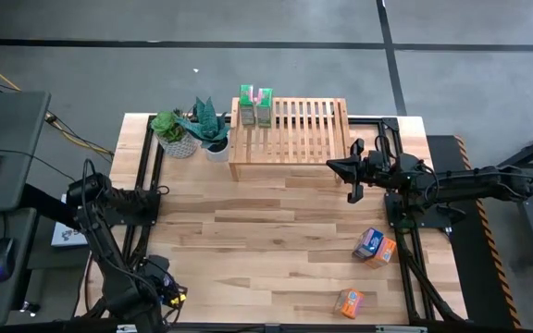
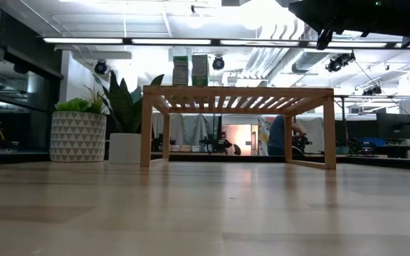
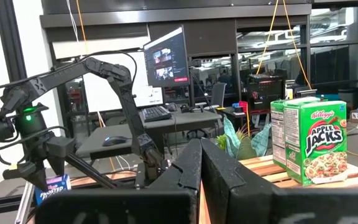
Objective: Stack cereal on shelf
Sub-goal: Put the bottom blue cereal box on the shelf
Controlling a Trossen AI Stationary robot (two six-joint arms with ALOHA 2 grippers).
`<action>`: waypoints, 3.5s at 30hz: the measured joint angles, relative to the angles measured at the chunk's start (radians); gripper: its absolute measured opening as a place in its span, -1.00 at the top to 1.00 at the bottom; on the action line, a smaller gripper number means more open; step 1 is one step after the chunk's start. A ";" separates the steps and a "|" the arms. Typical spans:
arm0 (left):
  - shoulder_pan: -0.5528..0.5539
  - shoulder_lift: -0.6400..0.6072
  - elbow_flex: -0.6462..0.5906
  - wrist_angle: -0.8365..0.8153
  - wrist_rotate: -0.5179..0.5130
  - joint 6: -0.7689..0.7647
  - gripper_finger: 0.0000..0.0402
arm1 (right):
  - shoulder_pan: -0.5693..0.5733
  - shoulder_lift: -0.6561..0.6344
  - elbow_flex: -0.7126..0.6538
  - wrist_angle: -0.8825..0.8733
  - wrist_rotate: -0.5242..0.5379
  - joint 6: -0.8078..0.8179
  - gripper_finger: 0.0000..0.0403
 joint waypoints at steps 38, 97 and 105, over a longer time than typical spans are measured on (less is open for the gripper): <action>0.055 -0.019 -0.001 -0.005 -0.148 0.126 0.19 | 0.000 0.000 0.000 -0.003 0.000 0.000 1.00; 1.306 0.115 0.823 -0.241 -0.384 1.579 0.25 | 0.000 0.000 0.000 -0.030 0.000 0.034 1.00; 1.307 0.142 0.822 -0.235 -0.437 1.579 0.25 | 0.000 0.000 0.000 -0.034 0.000 0.044 1.00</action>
